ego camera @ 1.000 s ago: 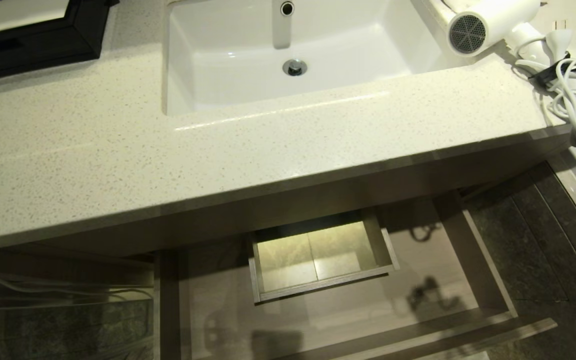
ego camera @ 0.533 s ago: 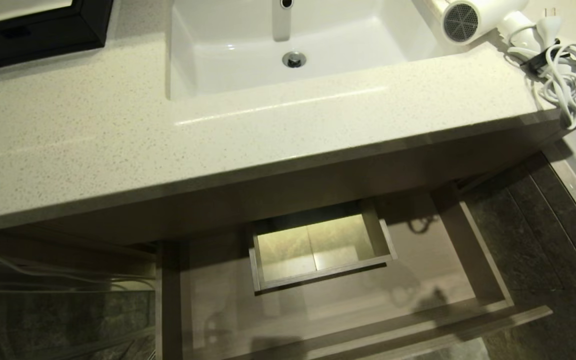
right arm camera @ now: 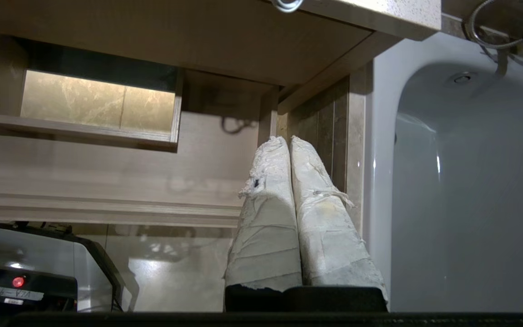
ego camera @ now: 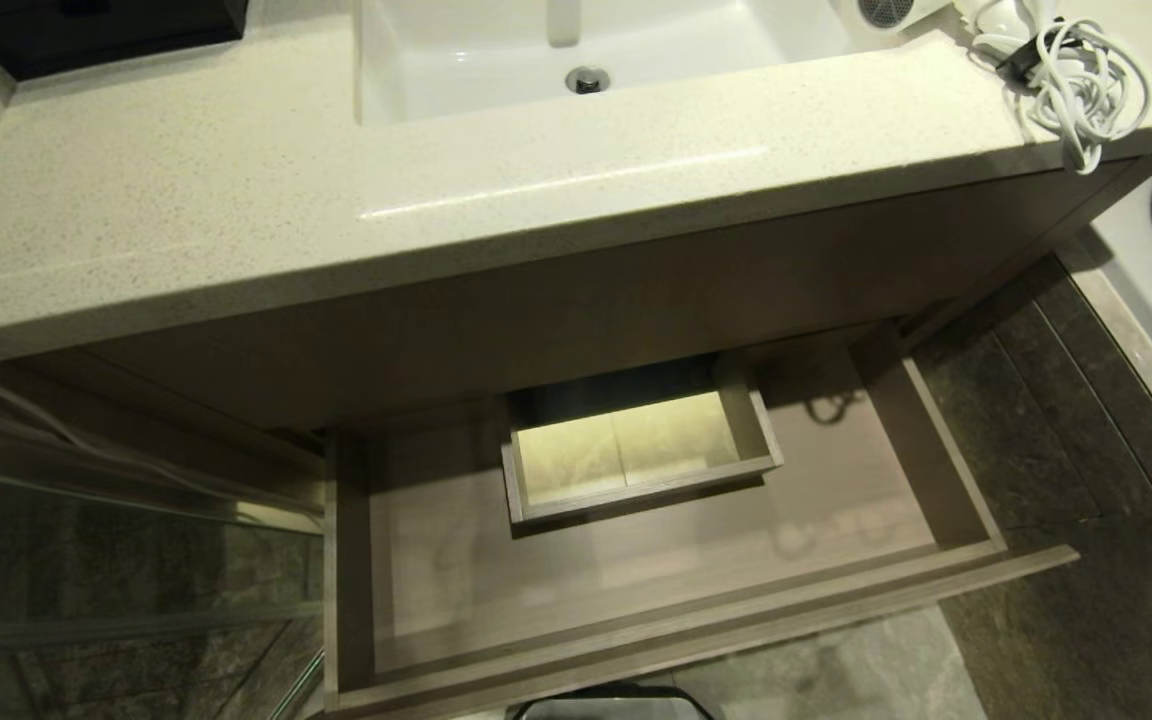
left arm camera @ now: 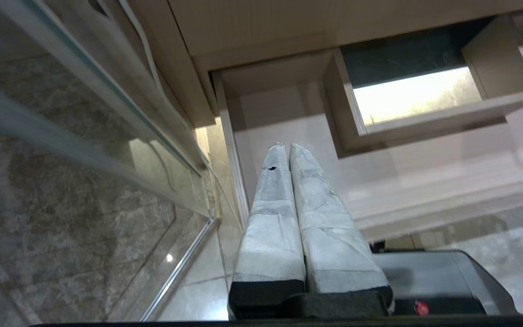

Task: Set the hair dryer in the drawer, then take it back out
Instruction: Close the drawer

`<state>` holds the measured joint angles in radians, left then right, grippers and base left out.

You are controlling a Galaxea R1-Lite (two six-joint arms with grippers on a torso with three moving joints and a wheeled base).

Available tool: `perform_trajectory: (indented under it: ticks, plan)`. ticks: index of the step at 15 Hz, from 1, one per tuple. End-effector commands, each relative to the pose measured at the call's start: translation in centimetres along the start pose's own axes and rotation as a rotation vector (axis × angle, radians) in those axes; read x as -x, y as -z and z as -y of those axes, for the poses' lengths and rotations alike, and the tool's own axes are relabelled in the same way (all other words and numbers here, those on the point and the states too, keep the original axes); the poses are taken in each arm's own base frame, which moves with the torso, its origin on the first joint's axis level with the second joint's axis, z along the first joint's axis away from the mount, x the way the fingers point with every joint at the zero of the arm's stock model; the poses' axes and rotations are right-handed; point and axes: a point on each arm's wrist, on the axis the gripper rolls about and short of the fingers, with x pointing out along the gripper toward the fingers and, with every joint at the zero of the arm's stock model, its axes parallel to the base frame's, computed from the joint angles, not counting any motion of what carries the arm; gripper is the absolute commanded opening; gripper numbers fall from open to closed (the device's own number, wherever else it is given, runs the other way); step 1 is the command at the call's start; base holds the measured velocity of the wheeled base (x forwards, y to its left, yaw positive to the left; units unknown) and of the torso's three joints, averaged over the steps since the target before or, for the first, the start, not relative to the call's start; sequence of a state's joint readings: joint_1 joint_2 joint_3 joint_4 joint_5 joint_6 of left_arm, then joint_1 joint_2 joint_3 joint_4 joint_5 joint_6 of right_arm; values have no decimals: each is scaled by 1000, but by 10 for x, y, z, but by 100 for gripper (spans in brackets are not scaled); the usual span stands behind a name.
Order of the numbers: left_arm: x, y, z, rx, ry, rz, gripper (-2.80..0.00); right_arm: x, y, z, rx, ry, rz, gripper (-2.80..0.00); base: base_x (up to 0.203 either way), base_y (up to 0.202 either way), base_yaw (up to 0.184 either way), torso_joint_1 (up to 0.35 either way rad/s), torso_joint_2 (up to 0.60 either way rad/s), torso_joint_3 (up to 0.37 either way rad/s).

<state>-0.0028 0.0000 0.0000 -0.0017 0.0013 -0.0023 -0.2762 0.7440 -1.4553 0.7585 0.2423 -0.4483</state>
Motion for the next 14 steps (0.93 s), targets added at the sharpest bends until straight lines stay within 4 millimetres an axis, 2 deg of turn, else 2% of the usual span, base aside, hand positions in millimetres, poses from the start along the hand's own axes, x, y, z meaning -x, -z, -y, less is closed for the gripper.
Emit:
perform_trajectory:
  ticks: [1,12,14]
  plan:
    - [0,0,0,1,0,-1,-280,5,3,-3,3,-1,3,-280,0,0,0,-313,40,-281]
    - [0,0,0,1,0,0,-280,5,7,-4,-29,29,-6,-280,0,0,0,-275,-36,-314]
    - [0,0,0,1,0,-2,-280,5,9,-5,-34,25,-12,-280,0,0,0,-153,6,-107]
